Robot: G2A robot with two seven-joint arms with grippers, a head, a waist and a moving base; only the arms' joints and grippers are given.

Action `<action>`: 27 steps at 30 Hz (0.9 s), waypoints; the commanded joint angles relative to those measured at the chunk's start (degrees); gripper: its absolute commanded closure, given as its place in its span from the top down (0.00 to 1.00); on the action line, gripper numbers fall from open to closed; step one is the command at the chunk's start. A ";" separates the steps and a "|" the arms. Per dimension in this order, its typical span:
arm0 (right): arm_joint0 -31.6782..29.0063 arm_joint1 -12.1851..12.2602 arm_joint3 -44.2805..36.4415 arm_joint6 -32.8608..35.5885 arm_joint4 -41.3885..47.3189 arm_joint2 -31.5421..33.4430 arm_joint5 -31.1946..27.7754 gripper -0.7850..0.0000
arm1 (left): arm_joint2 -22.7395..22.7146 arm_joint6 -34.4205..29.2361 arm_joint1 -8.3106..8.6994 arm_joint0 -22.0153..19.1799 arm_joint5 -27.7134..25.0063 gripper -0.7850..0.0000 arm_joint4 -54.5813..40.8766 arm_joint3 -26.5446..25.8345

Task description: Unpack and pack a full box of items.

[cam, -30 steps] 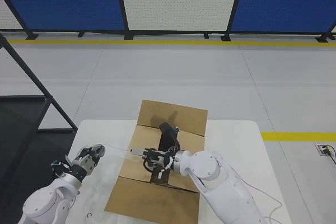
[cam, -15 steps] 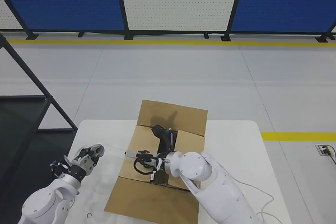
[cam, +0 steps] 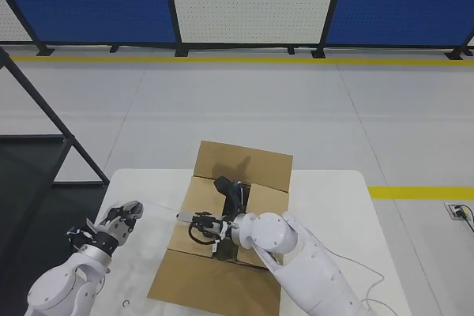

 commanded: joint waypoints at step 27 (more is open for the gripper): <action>0.42 -0.57 0.04 1.04 -0.76 0.35 0.30 1.00 | -5.94 1.30 -0.38 3.27 -1.88 0.00 -3.19 -1.95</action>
